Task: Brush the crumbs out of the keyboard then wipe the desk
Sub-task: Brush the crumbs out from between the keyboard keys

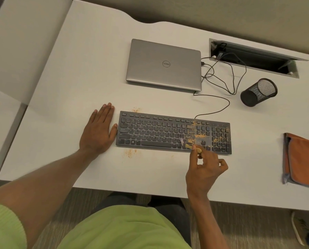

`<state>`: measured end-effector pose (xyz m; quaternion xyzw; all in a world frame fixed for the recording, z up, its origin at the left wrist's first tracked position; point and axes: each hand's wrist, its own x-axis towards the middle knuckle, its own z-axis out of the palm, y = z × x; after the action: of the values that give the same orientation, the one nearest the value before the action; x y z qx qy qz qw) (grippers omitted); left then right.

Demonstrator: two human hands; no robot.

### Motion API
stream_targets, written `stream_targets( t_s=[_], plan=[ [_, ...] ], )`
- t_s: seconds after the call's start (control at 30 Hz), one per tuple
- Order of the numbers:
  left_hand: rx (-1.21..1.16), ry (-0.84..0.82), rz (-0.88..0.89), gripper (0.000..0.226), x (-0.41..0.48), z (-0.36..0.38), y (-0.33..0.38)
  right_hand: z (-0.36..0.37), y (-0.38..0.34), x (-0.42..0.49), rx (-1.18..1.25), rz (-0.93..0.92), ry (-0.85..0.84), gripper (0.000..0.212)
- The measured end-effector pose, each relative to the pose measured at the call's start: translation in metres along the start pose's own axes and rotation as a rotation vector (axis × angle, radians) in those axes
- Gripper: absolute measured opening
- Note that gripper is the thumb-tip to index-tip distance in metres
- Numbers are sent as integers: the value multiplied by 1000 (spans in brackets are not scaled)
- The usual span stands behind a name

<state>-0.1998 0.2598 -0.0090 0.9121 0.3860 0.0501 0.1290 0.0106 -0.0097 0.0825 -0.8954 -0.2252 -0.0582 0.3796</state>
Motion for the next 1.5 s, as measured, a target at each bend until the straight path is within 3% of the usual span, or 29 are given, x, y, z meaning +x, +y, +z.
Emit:
stream_targets(
  t_s=[0.73, 1.03, 1.3, 1.5],
  plan=[
    [0, -2, 0, 70, 1, 0, -1, -8, -2, -5, 8, -46, 49, 10],
    [-2, 1, 3, 69, 0, 0, 0, -15, 6, -22, -20, -51, -4, 11],
    [-10, 4, 6, 69, 0, 0, 1, -13, 0, -10, -21, -218, -137, 18],
    [-16, 4, 5, 69, 0, 0, 0, -23, 2, -18, -71, -199, -180, 17]
  ],
)
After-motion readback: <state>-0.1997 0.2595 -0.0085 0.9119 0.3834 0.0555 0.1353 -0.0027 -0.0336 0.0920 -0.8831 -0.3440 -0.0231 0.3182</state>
